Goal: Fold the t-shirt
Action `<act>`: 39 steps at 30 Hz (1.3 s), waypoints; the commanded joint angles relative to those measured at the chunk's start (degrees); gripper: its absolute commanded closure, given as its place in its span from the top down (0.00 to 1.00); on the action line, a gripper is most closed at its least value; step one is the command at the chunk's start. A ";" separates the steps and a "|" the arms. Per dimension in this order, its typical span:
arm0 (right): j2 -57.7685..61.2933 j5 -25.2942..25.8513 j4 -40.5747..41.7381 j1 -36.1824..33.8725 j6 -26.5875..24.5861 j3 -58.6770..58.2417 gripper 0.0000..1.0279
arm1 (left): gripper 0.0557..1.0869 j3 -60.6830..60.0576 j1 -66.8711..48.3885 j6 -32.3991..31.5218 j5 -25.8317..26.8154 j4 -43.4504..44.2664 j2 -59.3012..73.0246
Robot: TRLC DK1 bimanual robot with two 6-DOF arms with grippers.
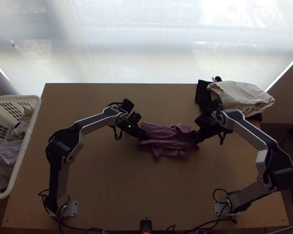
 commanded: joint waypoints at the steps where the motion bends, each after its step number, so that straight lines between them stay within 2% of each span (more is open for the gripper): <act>1: -7.50 0.46 -5.35 -8.37 -4.15 -1.71 0.03 | 0.05 0.13 -0.03 2.50 -0.32 -2.24 -1.59; 5: -11.19 0.90 -7.98 -9.16 -3.44 -0.04 0.03 | 0.07 0.04 -0.12 4.78 -0.23 -5.22 -4.84; 6: -12.07 0.81 -8.42 -8.90 -2.65 0.22 0.03 | 0.10 0.04 -0.12 4.96 -0.05 -5.93 -5.72; 8: -13.65 0.90 -8.95 -7.31 -0.54 0.66 0.19 | 0.33 0.04 0.06 5.31 0.83 -7.25 -8.01; 9: -14.36 1.25 -9.21 -6.17 0.25 0.92 0.26 | 0.37 0.04 0.14 5.31 1.97 -7.86 -9.33; 10: -14.97 1.86 -9.65 -5.21 0.86 1.19 0.28 | 0.37 0.13 0.23 5.31 3.37 -8.21 -10.47; 11: -15.59 1.95 -9.83 -4.59 1.57 1.63 0.30 | 0.42 0.30 0.32 5.14 4.52 -8.74 -11.61; 13: -16.55 1.95 -10.88 -3.10 3.41 2.86 0.50 | 0.87 0.48 0.41 3.90 7.77 -9.09 -14.34; 14: -16.64 1.95 -11.67 -2.13 4.20 3.47 0.64 | 0.96 0.56 0.58 3.20 9.53 -9.00 -15.48; 15: -16.64 2.04 -12.64 -0.72 4.82 4.09 0.77 | 0.96 0.92 0.85 2.32 11.02 -9.00 -16.27; 16: -16.64 2.39 -12.99 0.86 5.43 4.44 0.84 | 0.96 1.44 1.11 1.71 11.99 -9.09 -17.06; 17: -16.64 2.74 -13.08 2.62 6.14 4.70 0.90 | 0.96 2.06 1.46 1.00 12.34 -9.09 -17.94; 19: -16.55 3.01 -13.08 6.92 7.90 4.79 0.95 | 0.96 2.85 2.87 0.74 12.16 -9.18 -19.43; 21: -16.29 5.47 -12.38 12.72 8.77 4.53 0.95 | 0.96 2.23 5.24 2.06 10.93 -9.53 -21.37; 22: -16.11 8.10 -11.50 16.33 9.21 4.17 0.95 | 0.96 1.36 6.30 3.64 6.98 -9.53 -22.69; 25: -15.15 17.24 -7.89 26.70 9.30 3.21 0.95 | 0.96 -2.16 7.53 12.25 -9.37 -9.53 -27.78; 26: -14.62 19.00 -7.01 29.25 9.21 3.21 0.95 | 0.96 -2.77 8.49 13.22 -11.48 -9.53 -28.57; 28: -13.30 21.73 -5.17 33.99 9.30 3.21 0.96 | 0.96 -3.39 12.19 12.34 -11.30 -9.88 -29.63; 32: -11.37 31.04 1.95 42.17 9.92 1.63 0.96 | 0.96 -6.29 18.51 14.89 -14.64 -9.35 -34.11; 34: -10.75 35.17 6.26 44.98 9.74 0.48 0.96 | 0.96 -7.08 22.20 15.24 -14.64 -9.00 -36.13; 39: -7.94 38.95 13.64 49.55 10.62 0.22 0.96 | 0.96 -8.93 30.03 16.39 -14.73 -8.65 -42.29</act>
